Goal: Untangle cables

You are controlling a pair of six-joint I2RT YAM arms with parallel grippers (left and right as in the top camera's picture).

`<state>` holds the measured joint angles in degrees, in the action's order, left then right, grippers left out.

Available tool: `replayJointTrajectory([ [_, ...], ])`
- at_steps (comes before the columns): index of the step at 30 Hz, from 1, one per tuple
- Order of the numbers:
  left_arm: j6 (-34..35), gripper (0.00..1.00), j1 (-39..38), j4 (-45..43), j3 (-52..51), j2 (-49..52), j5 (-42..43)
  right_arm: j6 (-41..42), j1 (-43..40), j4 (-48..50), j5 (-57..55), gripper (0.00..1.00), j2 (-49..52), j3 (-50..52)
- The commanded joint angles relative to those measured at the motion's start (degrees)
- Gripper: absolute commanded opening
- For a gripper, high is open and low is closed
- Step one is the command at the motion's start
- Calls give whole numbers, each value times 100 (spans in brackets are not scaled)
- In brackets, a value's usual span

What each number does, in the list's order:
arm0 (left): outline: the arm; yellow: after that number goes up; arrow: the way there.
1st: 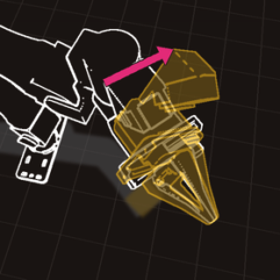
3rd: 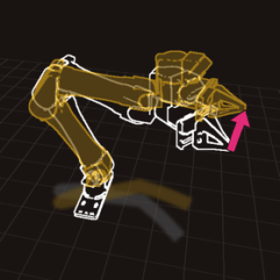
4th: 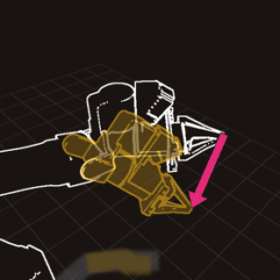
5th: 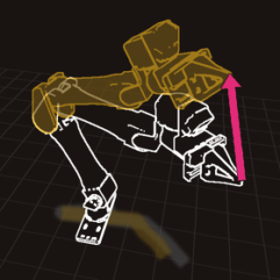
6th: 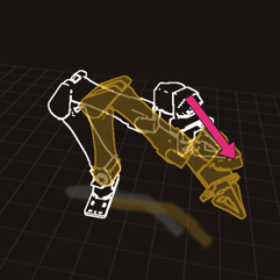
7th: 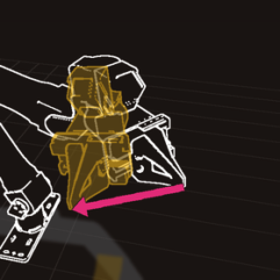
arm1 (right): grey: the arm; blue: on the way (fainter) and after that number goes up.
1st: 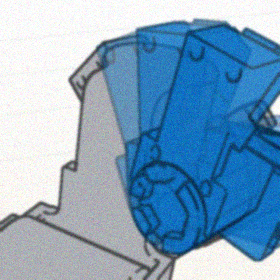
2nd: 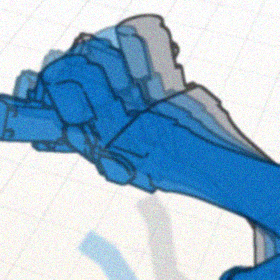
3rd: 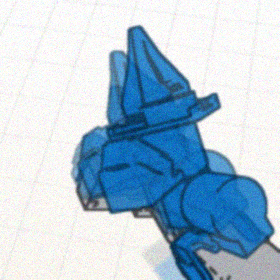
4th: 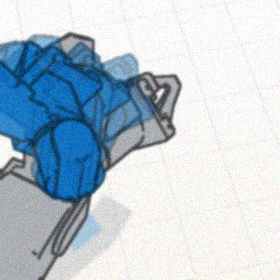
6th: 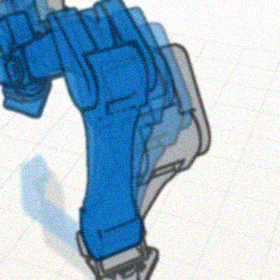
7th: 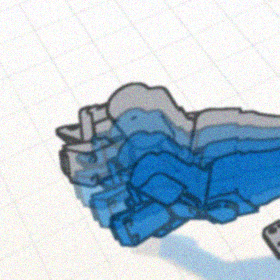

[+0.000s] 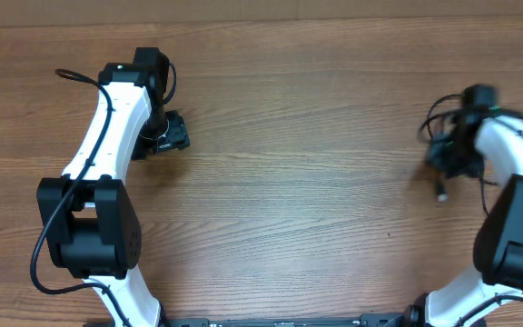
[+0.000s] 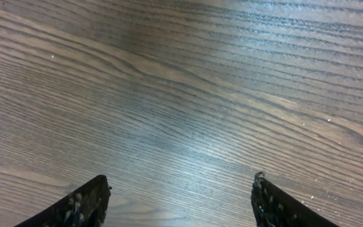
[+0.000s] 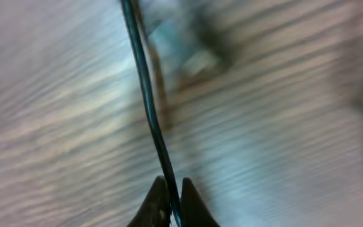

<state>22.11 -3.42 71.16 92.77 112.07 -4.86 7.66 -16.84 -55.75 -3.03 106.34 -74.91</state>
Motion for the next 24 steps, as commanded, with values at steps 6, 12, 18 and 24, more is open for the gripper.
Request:
replayJointTrajectory([
  [6, -92, 72, -46, 22, 61, -118, 46, 466, -1185, -520, -70, 4, -129, -1370],
  [12, -90, 72, -46, -7, 61, -118, 46, 437, -1655, -496, 852, 26, -116, -1311],
  [18, -249, 72, -46, -31, 87, -120, 48, -225, -1648, -411, 2981, 84, -118, -1314],
  [24, -446, 73, -46, 0, 431, -120, 70, -1104, -1174, -614, 3423, 73, -122, -1314],
])
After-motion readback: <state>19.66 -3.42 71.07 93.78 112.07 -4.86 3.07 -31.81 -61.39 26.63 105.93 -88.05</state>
